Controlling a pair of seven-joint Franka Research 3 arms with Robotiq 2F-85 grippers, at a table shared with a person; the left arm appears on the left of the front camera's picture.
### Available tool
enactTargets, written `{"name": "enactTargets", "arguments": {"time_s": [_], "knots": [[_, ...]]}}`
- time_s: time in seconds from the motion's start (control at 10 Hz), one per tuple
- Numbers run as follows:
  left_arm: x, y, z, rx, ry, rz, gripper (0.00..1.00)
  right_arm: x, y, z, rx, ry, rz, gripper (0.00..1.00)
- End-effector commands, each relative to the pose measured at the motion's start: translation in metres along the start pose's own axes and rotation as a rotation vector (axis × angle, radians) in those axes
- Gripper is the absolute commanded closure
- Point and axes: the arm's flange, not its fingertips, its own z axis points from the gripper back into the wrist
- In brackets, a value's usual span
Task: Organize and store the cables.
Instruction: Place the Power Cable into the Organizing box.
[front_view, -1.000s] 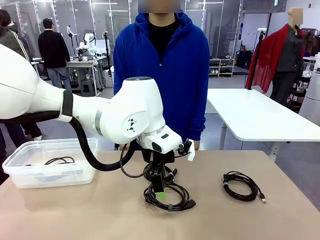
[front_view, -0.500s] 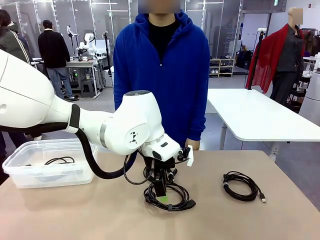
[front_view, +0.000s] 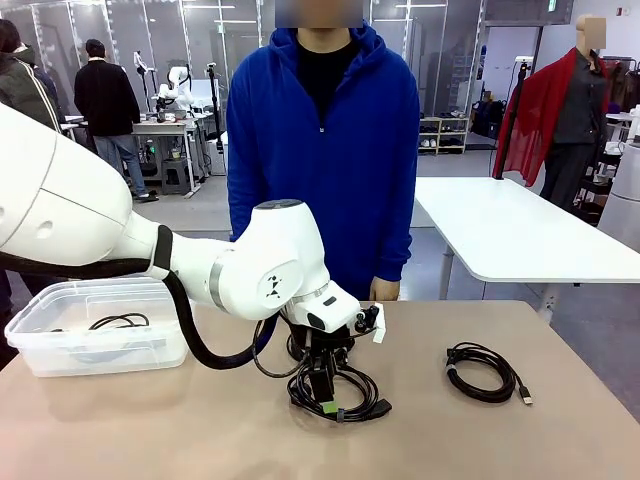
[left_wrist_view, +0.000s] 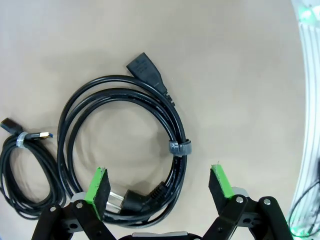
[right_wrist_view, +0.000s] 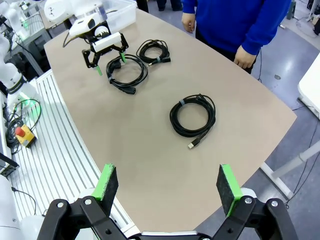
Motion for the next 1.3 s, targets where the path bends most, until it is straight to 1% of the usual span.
{"name": "enactTargets", "arguments": {"time_s": [0.0,0.4,0.6,0.7,0.8,0.9,1.0,1.1,1.2], "knots": [[0.005,0.003,-0.013,-0.037,-0.031,0.014,0.0,0.001,-0.001,0.001,-0.001,-0.009,0.018,0.0],[0.012,0.006,-0.033,-0.088,-0.024,0.023,0.0,0.001,-0.001,0.001,-0.001,-0.009,0.018,0.0],[0.013,0.004,-0.033,-0.096,0.022,0.02,0.0,0.001,-0.001,0.001,-0.001,-0.009,0.018,0.0],[0.013,0.003,-0.034,-0.114,0.063,0.025,0.09,0.001,-0.001,0.001,-0.001,-0.009,0.018,0.0],[0.012,0.003,-0.036,-0.137,0.083,0.034,0.25,0.001,-0.001,0.001,-0.001,-0.009,0.018,0.0],[0.012,0.002,-0.037,-0.146,0.092,0.029,0.56,0.001,-0.001,0.001,-0.001,-0.009,0.018,0.0],[0.012,0.002,-0.037,-0.146,0.09,0.023,0.81,0.001,-0.001,0.001,-0.001,-0.009,0.018,0.0],[0.011,0.002,-0.038,-0.145,0.092,0.02,1.0,0.001,-0.001,0.001,-0.001,-0.009,0.018,0.0],[0.011,0.002,-0.038,-0.145,0.087,0.016,1.0,0.001,-0.001,0.001,-0.001,-0.009,0.018,0.0]]}}
